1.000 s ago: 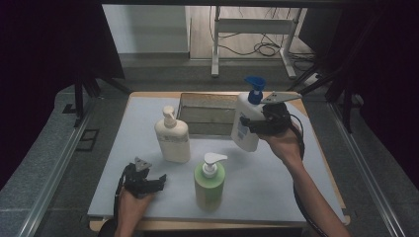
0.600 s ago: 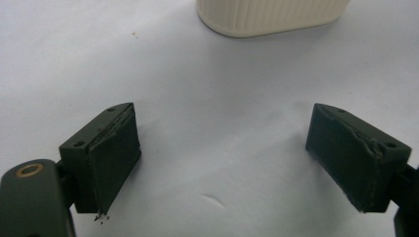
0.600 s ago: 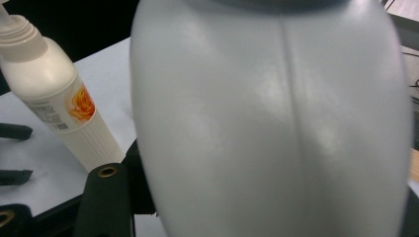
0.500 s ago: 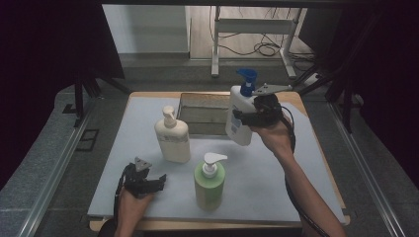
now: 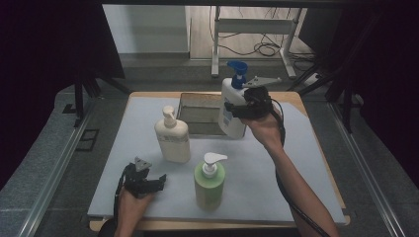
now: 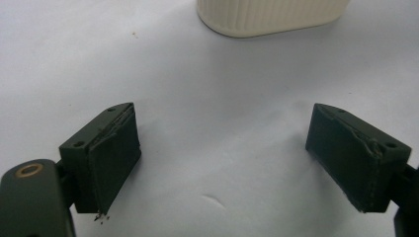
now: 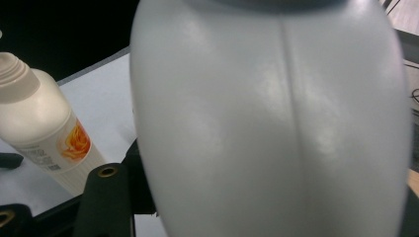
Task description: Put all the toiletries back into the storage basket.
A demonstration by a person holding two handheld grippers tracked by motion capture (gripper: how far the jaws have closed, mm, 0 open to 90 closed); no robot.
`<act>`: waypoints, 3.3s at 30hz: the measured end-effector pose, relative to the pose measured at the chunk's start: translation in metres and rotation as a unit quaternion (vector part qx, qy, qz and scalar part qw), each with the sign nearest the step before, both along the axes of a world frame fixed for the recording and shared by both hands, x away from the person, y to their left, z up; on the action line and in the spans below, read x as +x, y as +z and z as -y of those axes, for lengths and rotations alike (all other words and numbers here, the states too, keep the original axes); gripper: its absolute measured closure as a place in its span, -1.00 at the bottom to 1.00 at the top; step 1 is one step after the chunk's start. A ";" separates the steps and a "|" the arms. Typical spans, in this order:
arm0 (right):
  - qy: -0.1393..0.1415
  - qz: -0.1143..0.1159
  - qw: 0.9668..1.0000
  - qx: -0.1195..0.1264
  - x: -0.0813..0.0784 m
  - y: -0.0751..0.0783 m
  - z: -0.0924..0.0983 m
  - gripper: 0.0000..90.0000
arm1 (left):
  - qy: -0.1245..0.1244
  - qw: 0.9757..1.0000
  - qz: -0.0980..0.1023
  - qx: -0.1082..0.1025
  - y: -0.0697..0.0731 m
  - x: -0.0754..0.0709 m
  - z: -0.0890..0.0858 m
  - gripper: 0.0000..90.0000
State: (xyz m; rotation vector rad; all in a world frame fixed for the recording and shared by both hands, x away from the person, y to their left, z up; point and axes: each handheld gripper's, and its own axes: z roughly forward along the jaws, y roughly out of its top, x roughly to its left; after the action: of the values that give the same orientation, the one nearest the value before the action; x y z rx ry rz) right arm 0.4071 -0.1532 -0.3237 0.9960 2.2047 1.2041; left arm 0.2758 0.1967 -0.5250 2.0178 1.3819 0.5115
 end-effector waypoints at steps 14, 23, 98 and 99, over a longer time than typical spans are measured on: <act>0.001 0.009 1.000 0.006 0.022 0.003 -0.030 -0.16 | 0.000 1.000 0.000 0.000 0.000 0.000 0.000 -0.72; -0.001 0.010 1.000 0.011 0.035 -0.004 -0.045 -0.16 | 0.000 1.000 0.000 0.000 0.000 0.000 0.000 -0.72; -0.013 -0.044 0.998 -0.030 0.088 -0.077 -0.105 -0.15 | 0.000 1.000 -0.002 0.001 0.000 0.000 0.000 -0.72; -0.012 -0.046 0.998 -0.033 0.089 -0.079 -0.105 -0.15 | 0.000 1.000 -0.002 0.001 0.000 0.000 0.000 -0.72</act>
State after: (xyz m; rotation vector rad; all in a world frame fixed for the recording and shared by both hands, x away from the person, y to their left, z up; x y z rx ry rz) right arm 0.4958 -0.0481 -0.4023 1.0678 2.2803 1.0870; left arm 0.2757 0.1968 -0.5249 2.0213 1.3831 0.5093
